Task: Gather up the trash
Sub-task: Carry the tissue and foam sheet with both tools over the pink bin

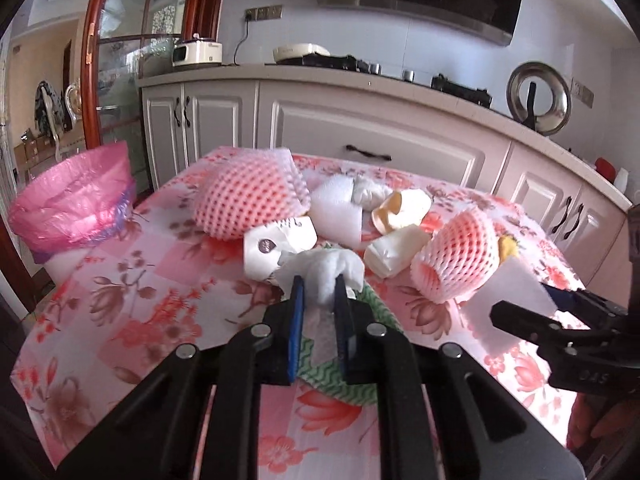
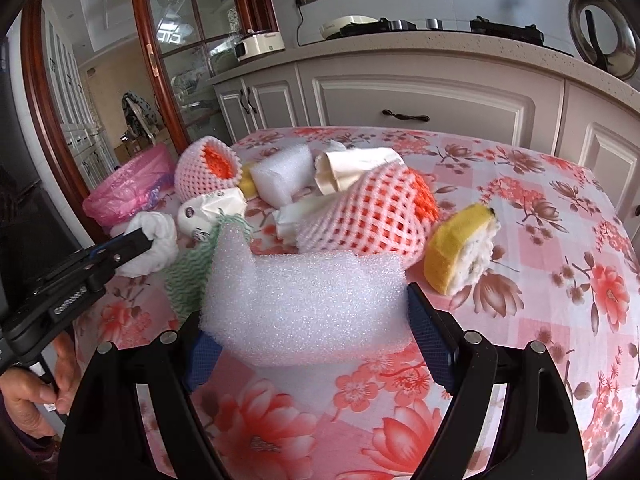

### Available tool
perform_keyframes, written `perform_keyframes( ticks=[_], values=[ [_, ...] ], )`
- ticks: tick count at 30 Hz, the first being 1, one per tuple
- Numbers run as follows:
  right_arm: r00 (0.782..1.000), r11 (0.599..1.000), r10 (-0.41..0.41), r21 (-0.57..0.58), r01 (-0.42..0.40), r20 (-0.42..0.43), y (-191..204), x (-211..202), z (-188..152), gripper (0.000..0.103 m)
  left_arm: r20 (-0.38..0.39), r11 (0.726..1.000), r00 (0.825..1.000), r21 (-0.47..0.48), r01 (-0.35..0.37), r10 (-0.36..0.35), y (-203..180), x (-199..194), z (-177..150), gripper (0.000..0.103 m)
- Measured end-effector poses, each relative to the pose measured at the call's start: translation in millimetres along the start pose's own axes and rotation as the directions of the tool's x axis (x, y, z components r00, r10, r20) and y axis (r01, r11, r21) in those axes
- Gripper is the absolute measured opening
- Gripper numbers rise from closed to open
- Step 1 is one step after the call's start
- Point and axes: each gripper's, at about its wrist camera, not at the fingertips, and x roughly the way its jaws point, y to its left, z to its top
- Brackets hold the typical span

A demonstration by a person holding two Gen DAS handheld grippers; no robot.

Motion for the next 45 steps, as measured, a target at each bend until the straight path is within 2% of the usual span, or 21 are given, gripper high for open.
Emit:
perform_keyframes(
  ticks=[13, 26, 35, 45],
  values=[
    [0.997, 0.997, 0.053, -0.065, -0.048, 0.062, 38, -30, 8, 0.078, 0.061, 0.999, 0.998, 0.010, -0.034, 0.033, 1, -61, -6, 0.014],
    [0.984, 0.975, 0.130, -0.197, -0.105, 0.119, 105, -53, 31, 0.078, 0.154, 0.995, 0.983, -0.005, -0.097, 0.097, 32, -121, -12, 0.014],
    [0.973, 0.947, 0.197, -0.279, -0.157, 0.122, 155, -38, 53, 0.078, 0.197, 0.984, 0.964, -0.060, -0.171, 0.179, 75, -147, -4, 0.014],
    [0.953, 0.908, 0.286, -0.345, -0.238, 0.096, 210, 2, 81, 0.078, 0.205, 0.954, 0.934, -0.136, -0.268, 0.292, 123, -142, 18, 0.014]
  ],
)
